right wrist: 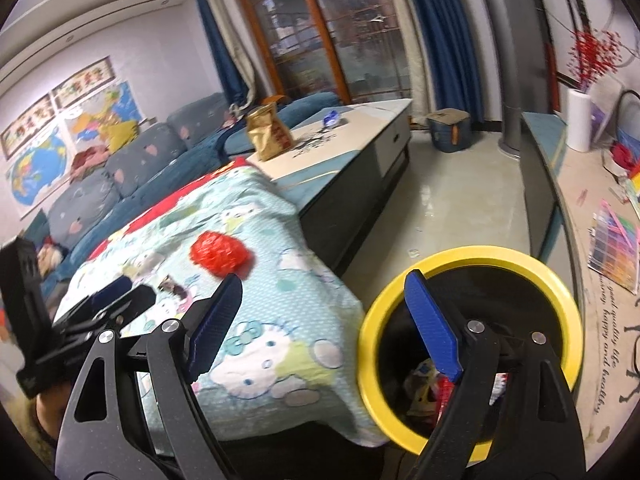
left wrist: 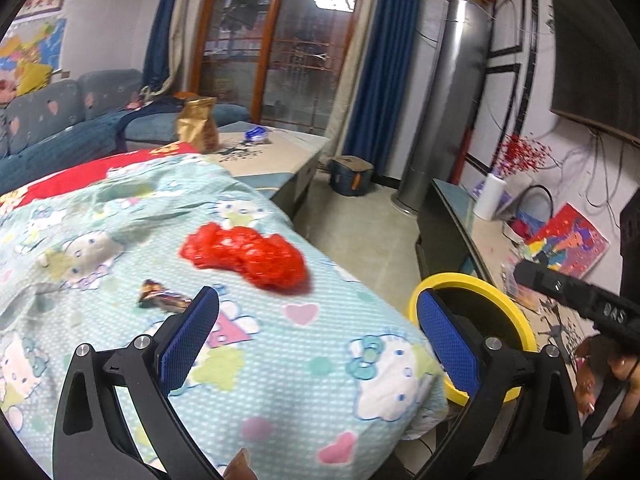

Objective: Collect trash

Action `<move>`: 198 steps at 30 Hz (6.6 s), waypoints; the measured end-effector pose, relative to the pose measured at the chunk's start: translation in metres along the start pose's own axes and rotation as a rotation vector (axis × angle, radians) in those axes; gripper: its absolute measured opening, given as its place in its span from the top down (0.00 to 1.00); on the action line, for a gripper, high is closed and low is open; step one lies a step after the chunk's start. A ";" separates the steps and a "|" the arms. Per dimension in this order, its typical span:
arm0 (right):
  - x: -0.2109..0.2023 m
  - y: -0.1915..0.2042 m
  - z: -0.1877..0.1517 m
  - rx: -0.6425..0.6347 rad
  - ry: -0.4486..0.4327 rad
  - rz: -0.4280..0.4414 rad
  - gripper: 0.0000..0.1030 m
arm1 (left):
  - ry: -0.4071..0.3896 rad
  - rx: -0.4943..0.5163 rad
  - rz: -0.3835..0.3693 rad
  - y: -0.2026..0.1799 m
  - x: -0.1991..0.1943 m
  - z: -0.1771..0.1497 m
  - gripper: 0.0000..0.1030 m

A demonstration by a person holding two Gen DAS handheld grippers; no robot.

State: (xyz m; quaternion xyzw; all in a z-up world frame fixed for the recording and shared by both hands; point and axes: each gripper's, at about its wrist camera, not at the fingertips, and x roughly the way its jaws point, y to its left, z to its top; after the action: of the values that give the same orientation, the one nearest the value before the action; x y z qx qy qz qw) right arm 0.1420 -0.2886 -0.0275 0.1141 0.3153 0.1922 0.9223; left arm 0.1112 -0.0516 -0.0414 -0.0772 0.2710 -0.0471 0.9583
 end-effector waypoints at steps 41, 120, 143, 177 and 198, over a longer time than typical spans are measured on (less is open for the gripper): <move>0.168 0.108 0.013 -0.304 0.244 0.123 0.27 | 0.199 -0.542 -0.023 0.161 0.080 -0.013 0.40; -0.012 -0.018 -0.014 -0.016 -0.027 -0.082 0.87 | 0.124 -0.002 -0.268 -0.054 0.026 0.014 0.85; -0.041 -0.077 -0.024 0.079 -0.030 -0.217 0.87 | 0.162 0.116 -0.361 -0.112 0.039 -0.001 0.85; -0.043 -0.139 -0.044 0.256 0.040 -0.321 0.67 | 0.229 0.278 -0.436 -0.193 0.091 -0.023 0.71; -0.075 -0.133 -0.043 0.258 -0.058 -0.422 0.11 | 0.208 0.207 -0.261 -0.157 0.088 -0.004 0.06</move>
State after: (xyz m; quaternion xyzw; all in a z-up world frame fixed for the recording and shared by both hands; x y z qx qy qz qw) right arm 0.0979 -0.4367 -0.0643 0.1681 0.3278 -0.0496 0.9284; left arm 0.1759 -0.2177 -0.0625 -0.0072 0.3498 -0.2061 0.9138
